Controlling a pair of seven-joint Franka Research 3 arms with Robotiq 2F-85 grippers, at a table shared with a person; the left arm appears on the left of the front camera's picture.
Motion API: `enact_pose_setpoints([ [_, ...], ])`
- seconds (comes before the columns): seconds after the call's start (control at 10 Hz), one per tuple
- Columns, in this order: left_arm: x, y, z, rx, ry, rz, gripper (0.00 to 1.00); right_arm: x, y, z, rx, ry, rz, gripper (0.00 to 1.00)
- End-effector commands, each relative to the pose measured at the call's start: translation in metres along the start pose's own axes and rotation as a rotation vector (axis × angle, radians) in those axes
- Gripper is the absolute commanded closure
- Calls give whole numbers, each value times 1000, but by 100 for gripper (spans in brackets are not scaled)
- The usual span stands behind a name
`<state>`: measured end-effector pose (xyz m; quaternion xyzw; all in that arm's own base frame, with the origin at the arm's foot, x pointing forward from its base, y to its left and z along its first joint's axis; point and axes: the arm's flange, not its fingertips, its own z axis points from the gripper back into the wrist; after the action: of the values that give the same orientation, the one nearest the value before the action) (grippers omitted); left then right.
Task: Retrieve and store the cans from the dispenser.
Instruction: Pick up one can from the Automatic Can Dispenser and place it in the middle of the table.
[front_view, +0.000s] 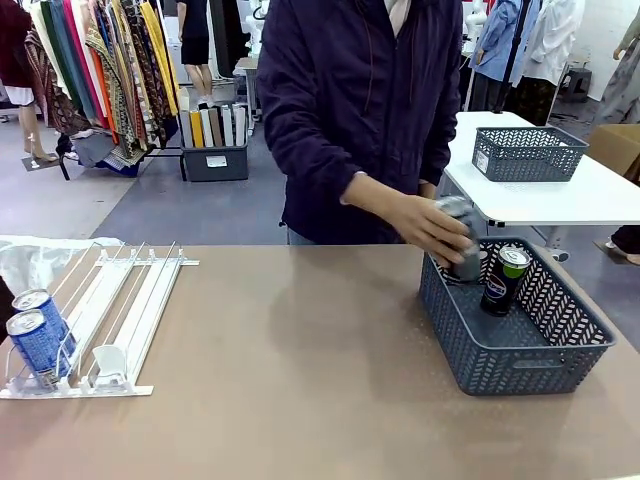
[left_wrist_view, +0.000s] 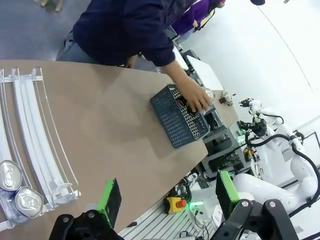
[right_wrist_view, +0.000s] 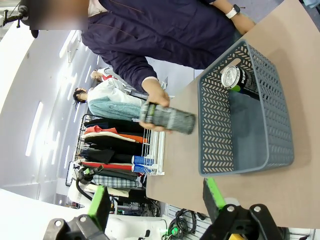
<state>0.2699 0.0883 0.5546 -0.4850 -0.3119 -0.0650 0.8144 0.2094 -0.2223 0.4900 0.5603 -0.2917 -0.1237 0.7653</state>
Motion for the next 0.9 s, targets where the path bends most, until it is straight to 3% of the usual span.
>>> enact_pose_setpoints([
  [0.0, 2, 2, 3, -18, -9, -20, 0, 2, 2, 1, 23, -8, 27, 0],
  [0.5, -2, 2, 4, 2, -1, 2, 0, 2, 2, 1, 23, -8, 27, 0],
  [0.6, 3, -2, -36, 107, 250, -103, 0, 2, 2, 1, 23, -8, 27, 0],
  [0.7, 0, -6, -55, 400, 401, -214, 0, 2, 2, 1, 23, -8, 27, 0],
  [0.8, 1, 0, -55, 619, 406, -219, 0, 2, 2, 1, 23, -8, 27, 0],
])
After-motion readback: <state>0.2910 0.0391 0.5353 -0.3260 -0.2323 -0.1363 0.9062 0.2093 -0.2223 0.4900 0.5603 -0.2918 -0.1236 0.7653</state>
